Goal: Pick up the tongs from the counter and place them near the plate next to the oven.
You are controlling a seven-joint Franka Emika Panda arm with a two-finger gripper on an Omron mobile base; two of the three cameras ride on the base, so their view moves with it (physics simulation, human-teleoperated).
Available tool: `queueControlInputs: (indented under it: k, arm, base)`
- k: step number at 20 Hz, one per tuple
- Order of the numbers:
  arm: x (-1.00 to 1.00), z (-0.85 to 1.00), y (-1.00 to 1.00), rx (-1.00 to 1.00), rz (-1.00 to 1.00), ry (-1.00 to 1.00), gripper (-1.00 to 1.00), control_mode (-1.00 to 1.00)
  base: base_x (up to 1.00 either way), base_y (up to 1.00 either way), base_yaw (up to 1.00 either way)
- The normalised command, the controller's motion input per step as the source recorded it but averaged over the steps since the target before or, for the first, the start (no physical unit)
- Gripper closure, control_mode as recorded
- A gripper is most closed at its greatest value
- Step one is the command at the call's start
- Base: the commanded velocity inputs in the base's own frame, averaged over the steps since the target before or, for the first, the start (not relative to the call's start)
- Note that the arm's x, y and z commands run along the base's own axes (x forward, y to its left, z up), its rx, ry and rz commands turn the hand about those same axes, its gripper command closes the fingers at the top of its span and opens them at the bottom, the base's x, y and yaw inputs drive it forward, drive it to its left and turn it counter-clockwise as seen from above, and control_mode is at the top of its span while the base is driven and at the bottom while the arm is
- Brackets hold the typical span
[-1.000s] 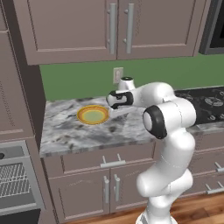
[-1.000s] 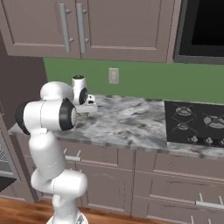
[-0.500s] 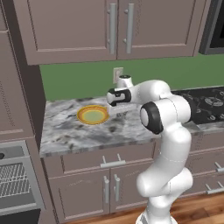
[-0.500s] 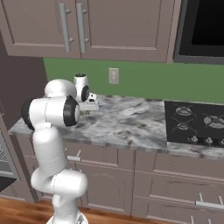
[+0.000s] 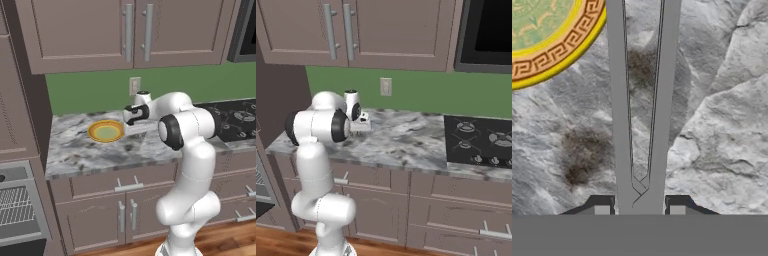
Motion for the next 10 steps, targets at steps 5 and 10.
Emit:
queueControlInputs:
  k: [5,10]
  arm:
    - [0.00,-0.41,0.03,0.00,0.00,0.00,1.00,-1.00]
    - [-0.01,-0.37,0.01,0.00,0.00,0.00,1.00,-1.00]
  base:
    - [0.00,0.00,0.00]
    - [0.00,0.00,0.00]
